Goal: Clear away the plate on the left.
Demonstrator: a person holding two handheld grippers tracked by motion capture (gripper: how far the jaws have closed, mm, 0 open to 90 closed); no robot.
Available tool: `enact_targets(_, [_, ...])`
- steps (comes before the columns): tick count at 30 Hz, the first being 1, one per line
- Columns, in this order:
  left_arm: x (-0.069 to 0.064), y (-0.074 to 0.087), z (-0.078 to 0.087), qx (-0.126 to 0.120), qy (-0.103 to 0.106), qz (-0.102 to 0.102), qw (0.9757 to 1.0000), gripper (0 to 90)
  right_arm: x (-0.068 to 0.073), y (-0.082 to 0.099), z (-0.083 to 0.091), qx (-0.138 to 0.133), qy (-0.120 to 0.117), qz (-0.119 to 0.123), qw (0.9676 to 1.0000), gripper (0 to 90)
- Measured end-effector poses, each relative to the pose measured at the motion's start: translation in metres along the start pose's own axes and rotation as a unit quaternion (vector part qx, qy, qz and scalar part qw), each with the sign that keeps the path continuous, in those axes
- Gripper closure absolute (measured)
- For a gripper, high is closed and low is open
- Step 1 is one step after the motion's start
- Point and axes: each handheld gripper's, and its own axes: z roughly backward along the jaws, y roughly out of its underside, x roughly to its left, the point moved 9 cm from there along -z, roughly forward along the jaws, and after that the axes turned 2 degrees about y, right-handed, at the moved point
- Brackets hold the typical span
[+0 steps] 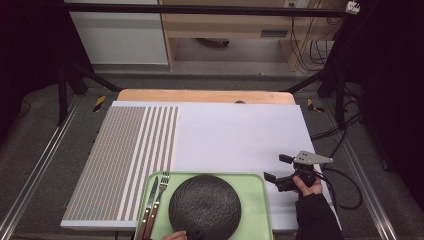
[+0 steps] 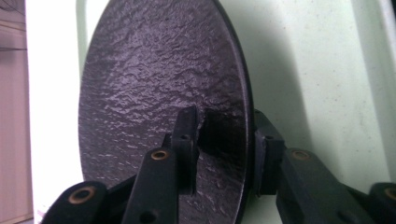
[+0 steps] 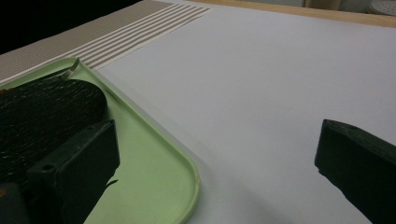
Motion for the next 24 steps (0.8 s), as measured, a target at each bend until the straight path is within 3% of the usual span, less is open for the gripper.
enact_targets(10, [0.002,0.001,0.0,0.003,0.001,0.004,1.0,56.8,0.0,0.0,0.0,0.0,0.0,0.0,1.0,0.3])
enact_targets(18, [0.005,0.002,0.002,-0.003,0.014,0.028,0.9995,44.2,0.0,0.0,0.0,0.001,0.0,0.0,1.0,0.2])
enact_targets(22, [0.008,-0.003,0.01,-0.03,0.02,0.05,0.9981,38.5,0.0,0.0,0.0,0.001,0.0,0.001,1.0,0.3])
enact_targets(24, [0.009,-0.003,0.01,-0.032,0.02,0.05,0.998,33.8,0.0,0.0,0.0,0.001,0.0,0.0,1.0,0.3])
